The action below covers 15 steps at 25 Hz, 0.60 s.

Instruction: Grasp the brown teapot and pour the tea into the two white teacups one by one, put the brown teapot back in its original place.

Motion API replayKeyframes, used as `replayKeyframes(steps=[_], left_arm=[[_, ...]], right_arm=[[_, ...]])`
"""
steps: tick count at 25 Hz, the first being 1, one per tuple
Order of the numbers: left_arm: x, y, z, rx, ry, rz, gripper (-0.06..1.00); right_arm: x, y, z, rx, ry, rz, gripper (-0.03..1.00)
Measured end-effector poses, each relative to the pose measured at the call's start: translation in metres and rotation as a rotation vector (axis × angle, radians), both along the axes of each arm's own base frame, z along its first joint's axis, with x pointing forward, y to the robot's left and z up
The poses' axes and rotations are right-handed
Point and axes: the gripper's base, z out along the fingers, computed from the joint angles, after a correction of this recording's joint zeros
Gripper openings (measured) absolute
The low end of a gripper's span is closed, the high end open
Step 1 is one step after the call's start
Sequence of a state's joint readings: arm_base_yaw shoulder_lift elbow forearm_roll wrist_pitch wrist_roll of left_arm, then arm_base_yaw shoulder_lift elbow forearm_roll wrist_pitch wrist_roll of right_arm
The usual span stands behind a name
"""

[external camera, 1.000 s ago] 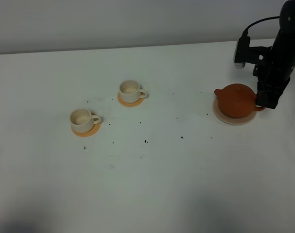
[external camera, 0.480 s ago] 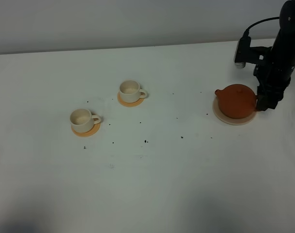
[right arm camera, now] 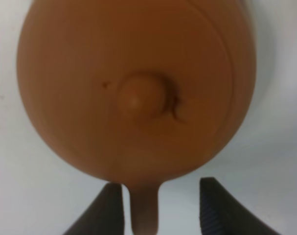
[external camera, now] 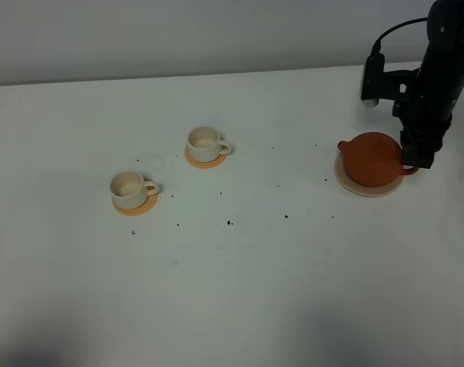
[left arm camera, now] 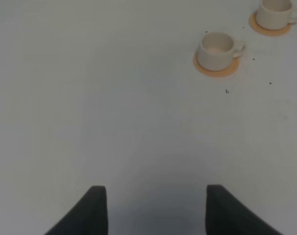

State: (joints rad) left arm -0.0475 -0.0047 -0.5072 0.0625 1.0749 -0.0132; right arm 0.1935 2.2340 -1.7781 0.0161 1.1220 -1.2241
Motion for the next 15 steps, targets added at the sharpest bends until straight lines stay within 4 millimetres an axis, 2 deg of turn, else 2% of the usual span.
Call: replayKeyframes(steps=[15], left_arm=[[0.0,0.0,0.0,0.0,0.0,0.0,0.46]], right_arm=[[0.0017,0.0,-0.0044,-0.014,-0.008,0.008,0.36]])
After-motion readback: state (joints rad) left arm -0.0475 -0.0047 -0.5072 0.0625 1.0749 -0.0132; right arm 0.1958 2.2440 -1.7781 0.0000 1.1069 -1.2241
